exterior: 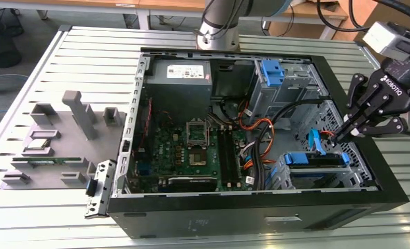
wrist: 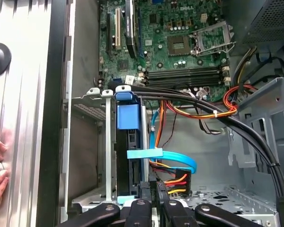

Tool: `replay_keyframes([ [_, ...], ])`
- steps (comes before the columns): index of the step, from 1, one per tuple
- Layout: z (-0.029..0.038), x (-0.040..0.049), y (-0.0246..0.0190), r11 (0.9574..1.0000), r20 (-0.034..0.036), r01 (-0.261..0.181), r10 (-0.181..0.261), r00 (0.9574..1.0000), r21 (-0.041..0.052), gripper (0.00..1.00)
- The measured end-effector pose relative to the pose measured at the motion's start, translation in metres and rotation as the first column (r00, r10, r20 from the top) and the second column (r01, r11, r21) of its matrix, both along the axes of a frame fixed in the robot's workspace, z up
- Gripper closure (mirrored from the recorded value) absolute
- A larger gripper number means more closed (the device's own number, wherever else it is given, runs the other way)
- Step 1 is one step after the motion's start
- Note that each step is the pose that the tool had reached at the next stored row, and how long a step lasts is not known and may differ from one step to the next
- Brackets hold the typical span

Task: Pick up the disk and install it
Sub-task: 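Insert the second disk wire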

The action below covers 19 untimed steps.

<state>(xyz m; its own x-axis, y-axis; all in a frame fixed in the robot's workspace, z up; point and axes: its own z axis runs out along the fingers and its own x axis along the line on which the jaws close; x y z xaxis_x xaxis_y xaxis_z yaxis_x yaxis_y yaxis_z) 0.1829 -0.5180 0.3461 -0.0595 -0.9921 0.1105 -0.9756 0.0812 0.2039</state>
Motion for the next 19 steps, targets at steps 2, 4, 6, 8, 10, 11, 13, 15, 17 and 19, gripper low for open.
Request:
replay_keyframes([
  [2, -0.0003, -0.0038, -0.0002, 1.0, 0.0181, 0.0, 0.0, 0.9998, 0.0002, 0.84],
  [4, -0.0005, -0.0072, -0.0005, 1.0, 0.0379, 0.0, 0.0, 0.9993, 0.0003, 0.84],
  [6, -0.0006, -0.0101, -0.001, 1.0, 0.054, 0.0, 0.0, 0.9985, 0.0005, 0.84],
  [8, -0.0009, -0.0124, -0.0019, 1.0, 0.0673, 0.0, 0.0, 0.9977, 0.0015, 0.84],
  [10, -0.001, -0.0147, -0.0028, 1.0, 0.0777, 0.0, 0.0, 0.997, 0.0024, 0.84],
  [11, -0.0011, -0.0159, -0.0033, 1.0, 0.0828, -0.001, 0.0, 0.9966, 0.0029, 0.84],
  [13, -0.0013, -0.0183, -0.0042, 1.0, 0.0899, -0.001, 0.001, 0.9959, 0.0041, 0.84],
  [15, -0.0015, -0.0205, -0.005, 1.0, 0.0958, -0.002, 0.002, 0.9954, 0.0057, 0.84],
  [17, -0.0017, -0.022, -0.0056, 1.0, 0.1046, -0.004, 0.003, 0.9945, 0.0082, 0.84],
  [19, -0.0019, -0.0227, -0.0058, 0.9999, 0.1185, -0.006, 0.005, 0.9929, 0.011, 0.84],
])
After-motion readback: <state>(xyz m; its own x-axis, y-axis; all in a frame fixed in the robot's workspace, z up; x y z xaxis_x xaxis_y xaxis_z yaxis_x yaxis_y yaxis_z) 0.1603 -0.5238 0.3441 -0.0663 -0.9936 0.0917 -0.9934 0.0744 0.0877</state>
